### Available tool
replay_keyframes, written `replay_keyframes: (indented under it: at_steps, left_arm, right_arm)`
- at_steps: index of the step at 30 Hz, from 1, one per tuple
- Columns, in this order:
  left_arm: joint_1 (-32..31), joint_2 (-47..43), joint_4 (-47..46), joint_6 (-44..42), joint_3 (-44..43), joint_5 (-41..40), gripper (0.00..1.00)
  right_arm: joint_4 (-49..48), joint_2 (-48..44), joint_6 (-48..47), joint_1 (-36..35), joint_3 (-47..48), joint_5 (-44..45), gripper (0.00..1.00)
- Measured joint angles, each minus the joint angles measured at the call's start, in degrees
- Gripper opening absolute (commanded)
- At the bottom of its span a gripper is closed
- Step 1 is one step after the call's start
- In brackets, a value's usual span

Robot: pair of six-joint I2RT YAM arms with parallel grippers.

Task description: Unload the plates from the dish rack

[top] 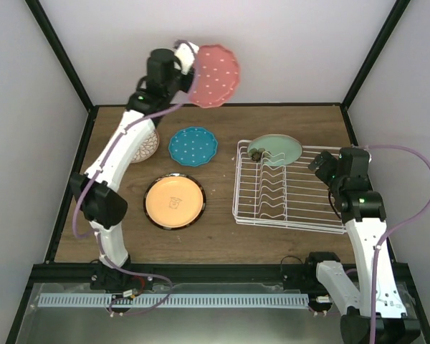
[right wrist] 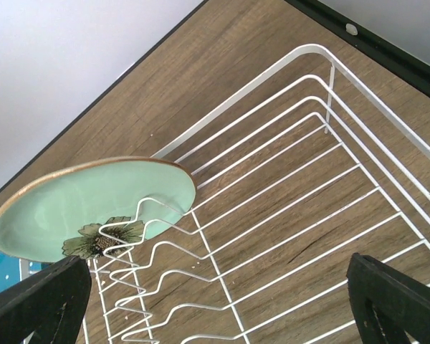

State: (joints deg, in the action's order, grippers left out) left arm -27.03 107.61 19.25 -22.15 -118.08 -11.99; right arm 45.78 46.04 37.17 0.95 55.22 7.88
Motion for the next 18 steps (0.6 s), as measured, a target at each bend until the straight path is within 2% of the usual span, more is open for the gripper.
replay_keyframes:
  at_steps: [4, 9, 13, 18]
  left_arm:
    - [9.05, 0.15, 6.43, 10.93, 0.63, 5.68, 0.04]
    - [17.51, 0.74, 9.53, 22.71, 7.32, 13.81, 0.04]
    - [19.74, 2.80, 10.78, 29.20, 14.05, 20.83, 0.04]
    - [19.34, 5.20, 12.55, 33.07, 21.07, 26.38, 0.04]
  right_arm:
    - [-0.11, 0.24, -0.02, 0.00, 0.00, -0.31, 1.00]
    - [-0.44, 0.50, -0.02, 0.00, 0.00, -0.39, 1.00]
    - [-0.44, 0.70, -0.02, 0.00, 0.00, -0.37, 1.00]
    - [-0.42, 0.50, 0.04, 0.00, 0.00, -0.31, 1.00]
